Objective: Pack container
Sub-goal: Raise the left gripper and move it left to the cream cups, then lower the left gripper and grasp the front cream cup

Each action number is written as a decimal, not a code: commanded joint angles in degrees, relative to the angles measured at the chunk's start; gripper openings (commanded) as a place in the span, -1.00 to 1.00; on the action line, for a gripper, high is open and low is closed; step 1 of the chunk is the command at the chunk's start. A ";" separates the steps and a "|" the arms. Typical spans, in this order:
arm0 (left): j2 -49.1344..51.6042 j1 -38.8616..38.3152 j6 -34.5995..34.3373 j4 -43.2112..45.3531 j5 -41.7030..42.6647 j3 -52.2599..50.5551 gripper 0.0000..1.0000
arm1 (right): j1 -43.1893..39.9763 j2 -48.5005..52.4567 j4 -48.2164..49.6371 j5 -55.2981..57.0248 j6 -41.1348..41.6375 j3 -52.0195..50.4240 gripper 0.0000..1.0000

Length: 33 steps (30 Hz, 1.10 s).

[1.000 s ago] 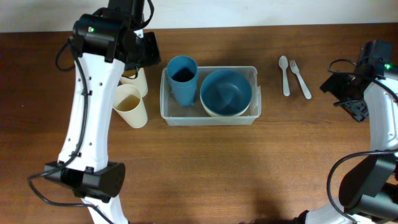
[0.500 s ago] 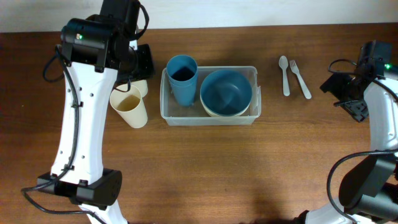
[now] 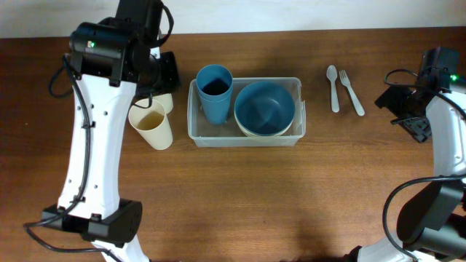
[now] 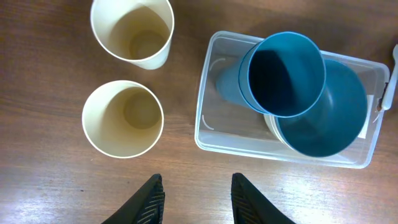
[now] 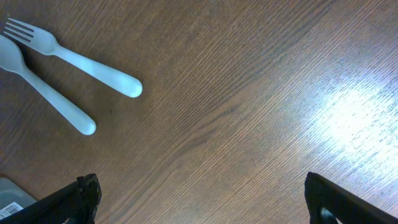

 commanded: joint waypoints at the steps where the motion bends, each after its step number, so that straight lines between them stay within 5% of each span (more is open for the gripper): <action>1: -3.82 0.11 -0.33 -0.11 -2.54 -0.09 -0.26 | -0.07 0.04 0.15 1.09 -0.02 -0.42 0.98; 18: -8.26 5.14 -10.27 -0.11 -8.41 -18.93 -0.24 | -0.07 0.04 0.15 1.09 -0.02 -0.42 0.98; 22: -8.26 10.93 -10.95 -0.02 -4.79 -19.04 0.13 | -0.07 0.04 0.15 1.09 -0.02 -0.42 0.99; 33: -8.24 17.70 -10.67 1.66 1.05 -22.58 0.16 | -0.04 0.04 0.15 1.09 -0.02 -0.42 0.98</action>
